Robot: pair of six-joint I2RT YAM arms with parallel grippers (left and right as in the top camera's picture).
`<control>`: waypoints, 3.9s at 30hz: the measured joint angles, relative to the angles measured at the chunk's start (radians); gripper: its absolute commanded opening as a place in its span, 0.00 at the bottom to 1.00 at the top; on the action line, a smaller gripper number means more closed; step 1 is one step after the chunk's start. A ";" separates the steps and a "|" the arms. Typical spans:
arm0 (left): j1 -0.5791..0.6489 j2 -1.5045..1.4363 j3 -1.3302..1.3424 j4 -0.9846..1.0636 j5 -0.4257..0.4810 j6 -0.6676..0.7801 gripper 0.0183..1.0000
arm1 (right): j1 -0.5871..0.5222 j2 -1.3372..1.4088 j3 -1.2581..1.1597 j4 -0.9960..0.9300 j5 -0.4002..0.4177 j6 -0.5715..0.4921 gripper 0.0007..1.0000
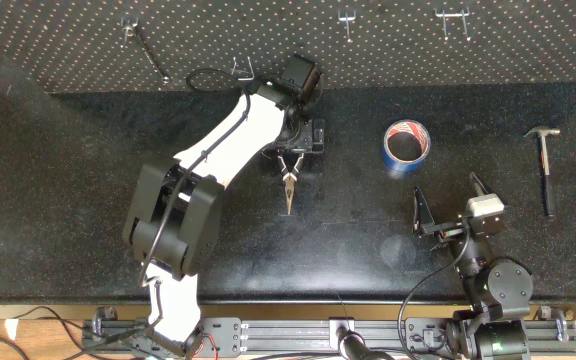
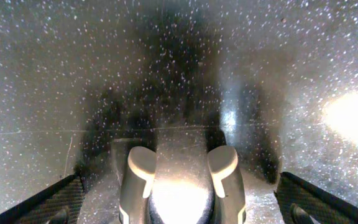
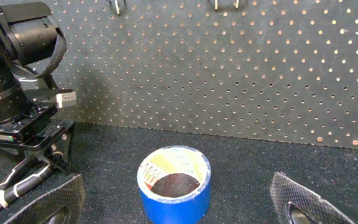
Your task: Place Tools Onto Pegboard
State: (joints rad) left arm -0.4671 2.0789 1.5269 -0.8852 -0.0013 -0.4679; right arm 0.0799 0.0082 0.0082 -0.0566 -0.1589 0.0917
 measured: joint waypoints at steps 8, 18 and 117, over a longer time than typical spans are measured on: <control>0.000 0.004 0.002 0.003 -0.002 0.004 0.81 | 0.000 0.000 0.000 0.000 0.000 0.000 0.98; 0.000 0.005 0.007 -0.019 0.037 -0.008 0.77 | 0.000 0.000 0.000 0.000 0.000 0.000 0.98; 0.182 -0.396 -0.589 1.262 -0.233 0.341 0.58 | 0.000 0.000 0.000 0.000 0.000 0.000 0.98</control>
State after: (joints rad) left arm -0.2848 1.6833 0.9375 0.3763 -0.2340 -0.1272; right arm 0.0799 0.0082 0.0086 -0.0566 -0.1585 0.0917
